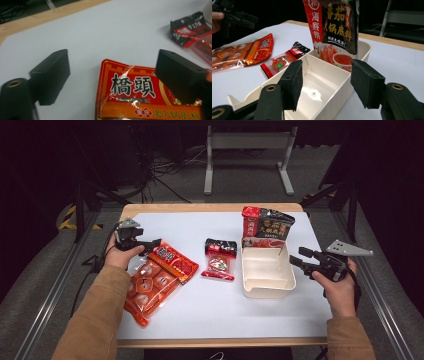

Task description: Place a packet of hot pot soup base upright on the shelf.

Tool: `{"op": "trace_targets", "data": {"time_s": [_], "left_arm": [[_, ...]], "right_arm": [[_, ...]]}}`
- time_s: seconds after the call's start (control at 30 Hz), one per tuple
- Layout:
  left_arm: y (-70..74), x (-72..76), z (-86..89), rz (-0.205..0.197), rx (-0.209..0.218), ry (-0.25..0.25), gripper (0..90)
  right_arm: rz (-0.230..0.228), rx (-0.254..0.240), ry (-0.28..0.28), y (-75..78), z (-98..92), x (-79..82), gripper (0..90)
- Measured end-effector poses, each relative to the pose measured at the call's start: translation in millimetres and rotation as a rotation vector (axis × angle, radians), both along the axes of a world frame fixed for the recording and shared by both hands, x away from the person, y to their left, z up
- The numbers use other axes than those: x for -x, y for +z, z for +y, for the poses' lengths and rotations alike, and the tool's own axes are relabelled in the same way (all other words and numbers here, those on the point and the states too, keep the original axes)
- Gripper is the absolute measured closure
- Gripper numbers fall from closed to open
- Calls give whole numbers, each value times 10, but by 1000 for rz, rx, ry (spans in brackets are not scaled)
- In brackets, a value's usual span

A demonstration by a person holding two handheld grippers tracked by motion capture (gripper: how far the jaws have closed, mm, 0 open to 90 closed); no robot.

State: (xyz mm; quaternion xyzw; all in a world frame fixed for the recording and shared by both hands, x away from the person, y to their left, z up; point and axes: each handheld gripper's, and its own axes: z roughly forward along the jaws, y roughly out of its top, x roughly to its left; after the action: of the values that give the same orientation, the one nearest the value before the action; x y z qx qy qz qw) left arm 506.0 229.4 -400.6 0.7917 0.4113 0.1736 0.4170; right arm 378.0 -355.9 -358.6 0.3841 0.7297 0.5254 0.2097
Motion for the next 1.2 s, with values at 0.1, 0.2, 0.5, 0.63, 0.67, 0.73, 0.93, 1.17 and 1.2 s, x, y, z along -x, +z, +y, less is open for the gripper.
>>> {"op": "trace_targets", "data": {"time_s": [0.1, 0.2, 0.5, 0.63, 0.67, 0.73, 0.93, 1.17, 1.2], "left_arm": [[-37, -23, 11, 20, -6, 6, 178], [-57, -40, 14, 15, -24, -12, 243], [-173, -119, 4, 73, -31, -15, 303], [-249, -166, 10, 108, 19, -23, 258], [-258, -169, 7, 103, 12, -22, 258], [-268, -175, -1, 97, 7, -30, 262], [-278, -189, -25, 108, -14, -43, 280], [-323, -218, -35, 120, -18, -57, 339], [-333, -225, -35, 123, -19, -62, 339]], "right_arm": [[-5, -4, 0, 3, -9, 5, 433], [-4, -7, -2, -3, -16, 0, 432], [-1, -20, 10, -16, -9, -5, 430], [0, -25, 9, -17, -16, -6, 428], [1, -26, 9, -15, -19, -4, 429], [0, -27, 9, -14, -24, -1, 428], [5, -25, 12, -25, -17, -9, 428], [13, -25, 13, -33, -7, -13, 427], [11, -24, 14, -31, -9, -13, 428]]}}
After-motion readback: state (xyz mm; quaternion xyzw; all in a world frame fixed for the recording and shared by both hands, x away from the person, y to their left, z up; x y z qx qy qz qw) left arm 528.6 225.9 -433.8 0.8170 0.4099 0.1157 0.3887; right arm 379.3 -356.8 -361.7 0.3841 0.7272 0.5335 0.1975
